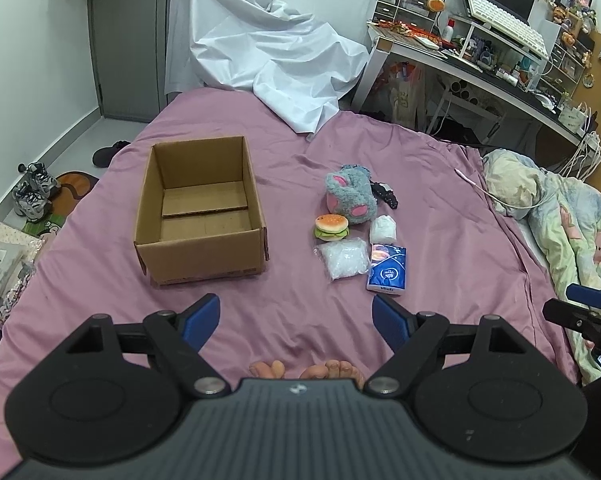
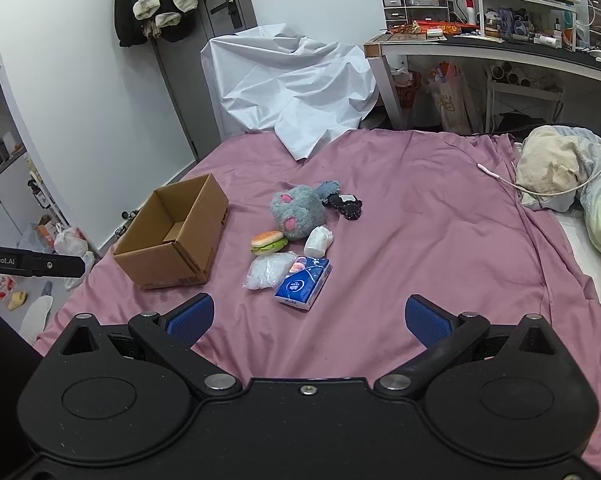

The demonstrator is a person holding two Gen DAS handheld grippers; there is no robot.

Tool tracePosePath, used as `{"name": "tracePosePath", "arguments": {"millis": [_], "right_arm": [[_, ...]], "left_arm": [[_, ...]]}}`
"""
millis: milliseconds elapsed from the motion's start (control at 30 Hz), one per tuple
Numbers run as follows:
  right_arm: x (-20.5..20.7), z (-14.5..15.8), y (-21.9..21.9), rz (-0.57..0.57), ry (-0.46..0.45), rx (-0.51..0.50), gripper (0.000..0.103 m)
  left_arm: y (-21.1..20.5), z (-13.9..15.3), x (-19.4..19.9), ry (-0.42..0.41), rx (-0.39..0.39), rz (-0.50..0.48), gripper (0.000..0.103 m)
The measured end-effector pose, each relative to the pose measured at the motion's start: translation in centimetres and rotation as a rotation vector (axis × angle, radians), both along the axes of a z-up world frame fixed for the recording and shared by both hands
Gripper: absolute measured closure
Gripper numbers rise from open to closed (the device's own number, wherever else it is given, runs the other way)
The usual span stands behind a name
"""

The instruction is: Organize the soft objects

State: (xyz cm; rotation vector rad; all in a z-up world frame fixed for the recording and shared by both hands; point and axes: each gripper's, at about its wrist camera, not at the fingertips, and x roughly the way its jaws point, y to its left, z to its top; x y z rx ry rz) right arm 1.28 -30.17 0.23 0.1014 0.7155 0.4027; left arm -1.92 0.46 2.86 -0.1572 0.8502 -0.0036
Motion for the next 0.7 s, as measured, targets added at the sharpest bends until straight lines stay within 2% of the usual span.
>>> {"name": "tracePosePath", "arguments": {"millis": [300, 700], "right_arm": [[0.8, -0.4, -0.3, -0.003, 0.013, 0.020, 0.000], [3.0, -2.4, -1.8, -0.054, 0.064, 0.034, 0.000]], "left_arm": [[0.2, -0.9, 0.6, 0.007, -0.022, 0.010, 0.021], [-0.8, -2.8, 3.4, 0.012, -0.045, -0.030, 0.022]]}}
